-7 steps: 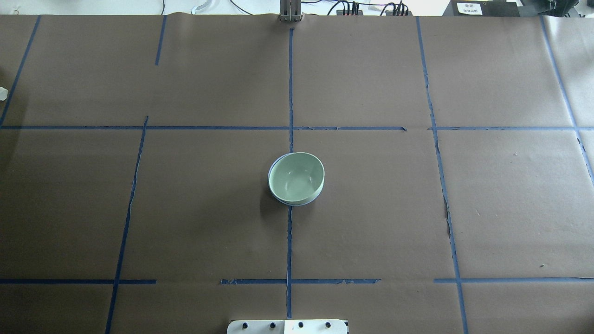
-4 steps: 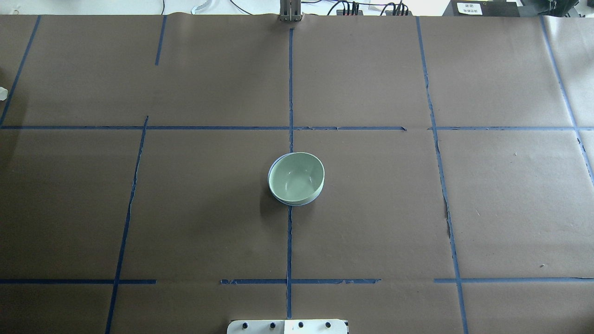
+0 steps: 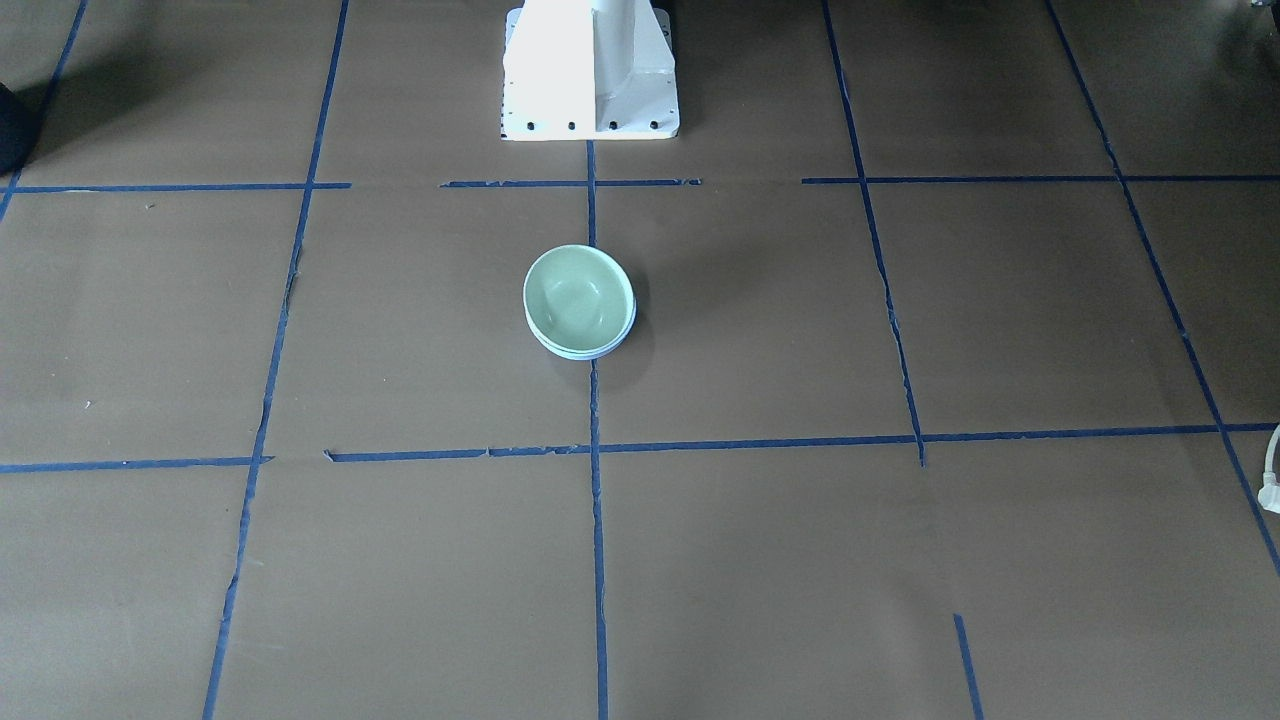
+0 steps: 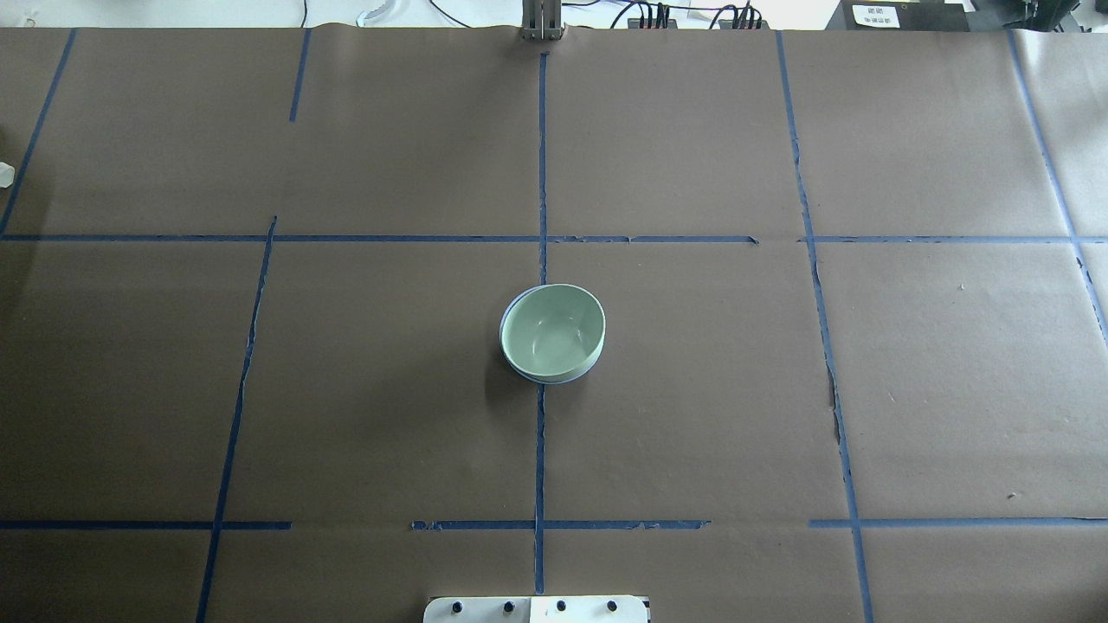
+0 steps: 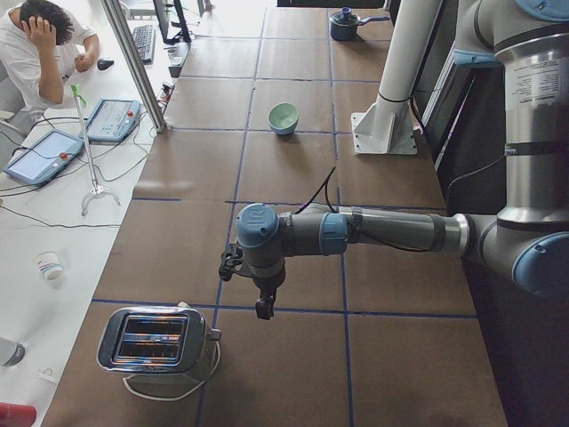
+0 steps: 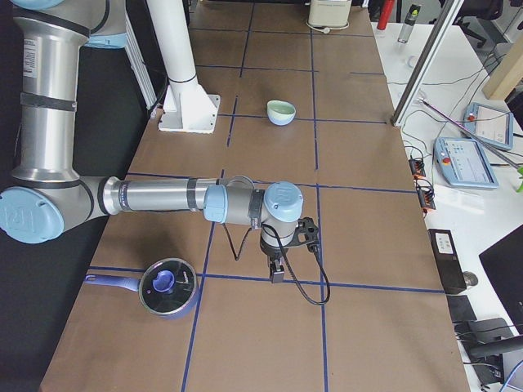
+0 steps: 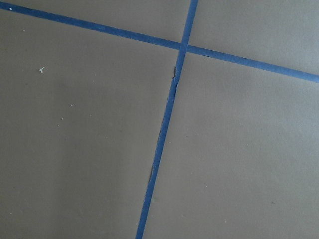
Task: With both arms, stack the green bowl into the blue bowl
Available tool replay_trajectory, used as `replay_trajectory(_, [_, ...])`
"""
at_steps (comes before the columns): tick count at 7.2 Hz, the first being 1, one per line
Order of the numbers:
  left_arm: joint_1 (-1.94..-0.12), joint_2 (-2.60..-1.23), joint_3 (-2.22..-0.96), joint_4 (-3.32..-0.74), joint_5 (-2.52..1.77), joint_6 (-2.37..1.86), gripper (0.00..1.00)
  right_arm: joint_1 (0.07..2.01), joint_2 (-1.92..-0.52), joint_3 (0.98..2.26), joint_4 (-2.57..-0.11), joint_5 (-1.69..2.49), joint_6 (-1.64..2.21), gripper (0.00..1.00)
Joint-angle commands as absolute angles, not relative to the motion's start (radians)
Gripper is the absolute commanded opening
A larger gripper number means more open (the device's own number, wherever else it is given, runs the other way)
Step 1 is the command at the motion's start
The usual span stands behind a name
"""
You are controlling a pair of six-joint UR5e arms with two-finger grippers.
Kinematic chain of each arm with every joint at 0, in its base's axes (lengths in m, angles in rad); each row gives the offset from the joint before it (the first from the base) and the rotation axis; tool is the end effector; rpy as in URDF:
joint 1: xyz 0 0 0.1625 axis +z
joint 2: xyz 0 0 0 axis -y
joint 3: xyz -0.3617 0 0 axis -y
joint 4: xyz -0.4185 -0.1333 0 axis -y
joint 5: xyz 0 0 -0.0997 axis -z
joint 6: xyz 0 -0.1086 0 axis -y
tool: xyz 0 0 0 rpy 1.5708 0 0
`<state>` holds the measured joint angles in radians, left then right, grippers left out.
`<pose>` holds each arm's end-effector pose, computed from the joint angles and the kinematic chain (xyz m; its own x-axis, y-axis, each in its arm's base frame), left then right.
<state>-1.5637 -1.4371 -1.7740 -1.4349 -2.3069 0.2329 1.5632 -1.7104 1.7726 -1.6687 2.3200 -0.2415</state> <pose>-0.0571 -0.4638 0.5788 0.7197 0.1921 -0.6672 -0.1780 0.9799 0.0901 0.0558 -0.4646 0.5777 0.7093 -0.2208 0.6694 0.1825 0.9748 0.1281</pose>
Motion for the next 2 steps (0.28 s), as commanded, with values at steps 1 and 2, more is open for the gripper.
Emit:
replay_trajectory(1, [-1.563, -1.437, -1.776, -1.436, -2.309, 0.232, 1.0, 1.563, -1.712, 1.772, -1.652, 2.327, -0.241, 1.0])
replay_trajectory(2, [-1.562, -1.437, -1.781, -1.434, -2.307, 0.233, 1.0, 1.563, -1.713, 1.772, -1.651, 2.329, -0.241, 1.0])
